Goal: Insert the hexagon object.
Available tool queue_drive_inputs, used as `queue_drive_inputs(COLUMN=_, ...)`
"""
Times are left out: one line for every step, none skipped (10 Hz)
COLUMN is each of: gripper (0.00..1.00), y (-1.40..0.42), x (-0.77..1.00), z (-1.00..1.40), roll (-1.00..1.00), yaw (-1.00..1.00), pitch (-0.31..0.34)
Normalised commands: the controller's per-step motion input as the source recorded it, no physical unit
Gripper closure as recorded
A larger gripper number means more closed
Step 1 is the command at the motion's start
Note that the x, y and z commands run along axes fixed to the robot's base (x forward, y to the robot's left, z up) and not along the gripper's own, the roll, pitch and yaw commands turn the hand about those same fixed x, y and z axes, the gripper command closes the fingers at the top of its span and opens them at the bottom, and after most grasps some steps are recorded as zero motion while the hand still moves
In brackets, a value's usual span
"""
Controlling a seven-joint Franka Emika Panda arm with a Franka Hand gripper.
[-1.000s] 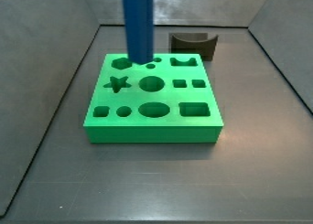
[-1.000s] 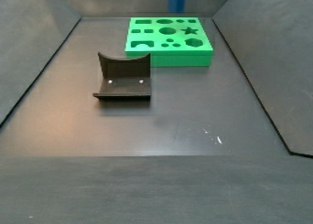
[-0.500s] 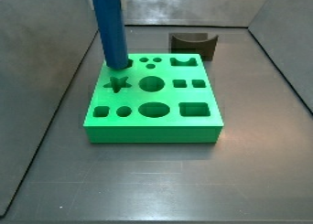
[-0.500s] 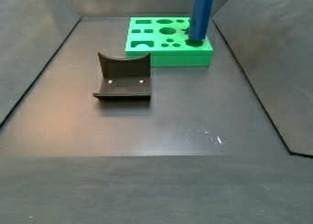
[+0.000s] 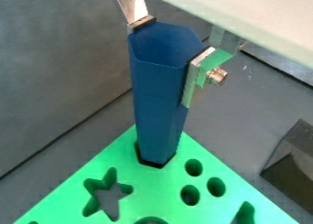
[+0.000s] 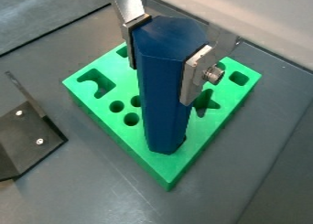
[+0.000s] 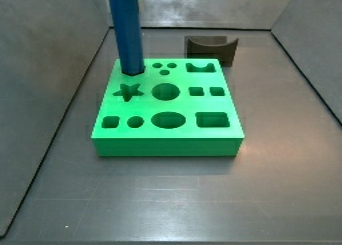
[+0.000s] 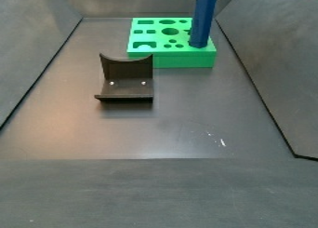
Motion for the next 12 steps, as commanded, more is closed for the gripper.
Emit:
queue_drive_inputs(gripper=1.00, y=0.00, x=0.19, z=-0.37, roll=0.00, yaw=0.00, pitch=0.000)
queue_drive_inputs(gripper=1.00, y=-0.21, x=0.04, z=-0.35, roll=0.02, yaw=0.00, pitch=-0.061)
queue_drive_inputs(gripper=1.00, y=-0.35, x=0.00, z=-0.30, roll=0.05, yaw=0.00, pitch=-0.096)
queue_drive_inputs(gripper=1.00, y=-0.21, x=-0.25, z=-0.26, roll=0.05, yaw=0.05, pitch=-0.136)
queue_drive_inputs(gripper=1.00, y=-0.06, x=-0.41, z=-0.23, roll=0.02, yaw=0.00, pitch=-0.154)
queue_drive_inputs(gripper=1.00, y=0.00, x=-0.29, z=-0.27, roll=0.02, yaw=0.02, pitch=-0.116)
queue_drive_inputs(gripper=1.00, y=-0.03, x=-0.17, z=-0.29, roll=0.03, yaw=0.00, pitch=-0.094)
queue_drive_inputs(gripper=1.00, y=-0.03, x=0.03, z=-0.41, roll=0.01, yaw=0.00, pitch=-0.051)
queue_drive_inputs(gripper=1.00, y=-0.05, x=0.06, z=-0.45, roll=0.00, yaw=0.00, pitch=-0.077)
queue_drive_inputs(gripper=1.00, y=-0.08, x=0.02, z=-0.48, roll=0.00, yaw=-0.07, pitch=-0.120)
queue_drive_inputs(gripper=1.00, y=-0.09, x=0.05, z=-0.47, roll=0.00, yaw=-0.07, pitch=-0.114)
queue_drive_inputs(gripper=1.00, y=-0.09, x=0.09, z=-0.41, roll=0.00, yaw=-0.03, pitch=-0.100)
